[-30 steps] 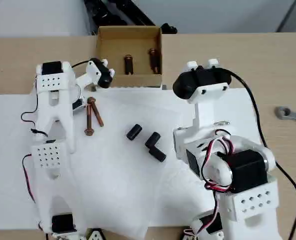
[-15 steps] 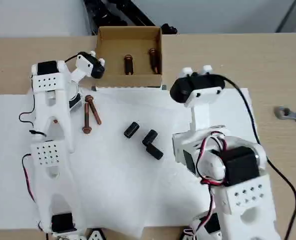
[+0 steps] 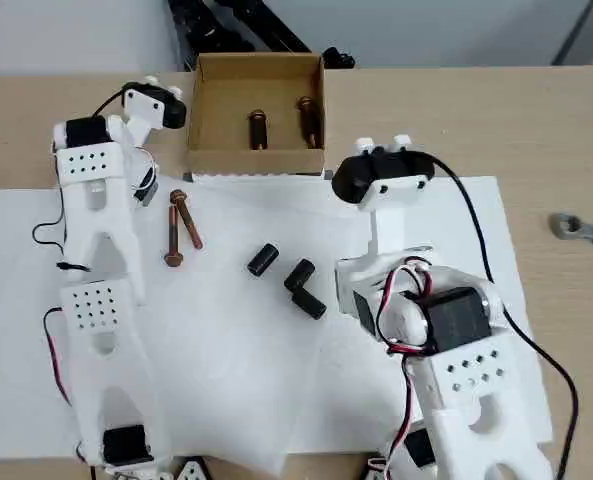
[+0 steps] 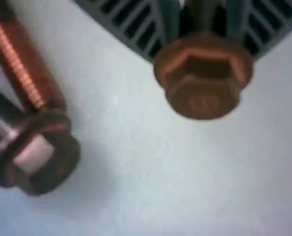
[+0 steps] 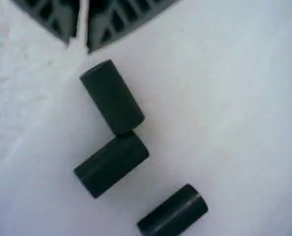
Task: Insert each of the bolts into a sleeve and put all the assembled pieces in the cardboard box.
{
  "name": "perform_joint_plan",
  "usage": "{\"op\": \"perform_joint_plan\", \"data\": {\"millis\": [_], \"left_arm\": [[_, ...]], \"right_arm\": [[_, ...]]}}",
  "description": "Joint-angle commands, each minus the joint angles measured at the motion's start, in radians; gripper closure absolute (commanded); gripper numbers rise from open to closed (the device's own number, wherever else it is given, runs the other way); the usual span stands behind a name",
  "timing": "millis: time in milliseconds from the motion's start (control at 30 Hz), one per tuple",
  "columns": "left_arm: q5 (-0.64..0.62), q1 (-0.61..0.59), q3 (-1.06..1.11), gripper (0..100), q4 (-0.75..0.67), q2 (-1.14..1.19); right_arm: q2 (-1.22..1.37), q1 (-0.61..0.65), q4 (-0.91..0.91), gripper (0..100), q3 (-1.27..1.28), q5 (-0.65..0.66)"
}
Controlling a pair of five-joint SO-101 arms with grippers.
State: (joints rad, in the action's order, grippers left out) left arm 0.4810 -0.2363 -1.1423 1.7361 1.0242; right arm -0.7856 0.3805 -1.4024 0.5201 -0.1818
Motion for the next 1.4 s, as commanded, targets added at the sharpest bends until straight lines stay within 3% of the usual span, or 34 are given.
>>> {"op": "perform_joint_plan", "data": {"millis": [0,300,500,800,1000,1100,1367], "left_arm": [[-0.098,0.006,-0.013,99,0.014,-0.015],[-0.307,0.044,0.002,99,0.015,-0.295],[-0.345,0.103,0.203,99,0.014,-0.552],[-0.368,0.084,0.479,99,0.009,-0.882],[-0.368,0.089,0.659,99,0.006,-1.077],[-0.368,0.086,0.765,99,-0.020,-1.168],[-0.368,0.091,1.072,99,-0.094,-1.462]], "right_arm": [[-0.005,0.024,0.079,98.4,0.040,-0.012],[0.087,0.120,0.189,98.3,0.078,-0.012],[0.232,0.122,0.274,98.3,0.051,-0.014],[0.384,0.122,0.269,98.3,-0.048,-0.003],[0.463,0.145,0.154,98.3,-0.048,0.187],[0.472,0.150,0.125,98.2,-0.048,0.206],[0.478,0.150,0.108,79.0,-0.043,0.304]]}}
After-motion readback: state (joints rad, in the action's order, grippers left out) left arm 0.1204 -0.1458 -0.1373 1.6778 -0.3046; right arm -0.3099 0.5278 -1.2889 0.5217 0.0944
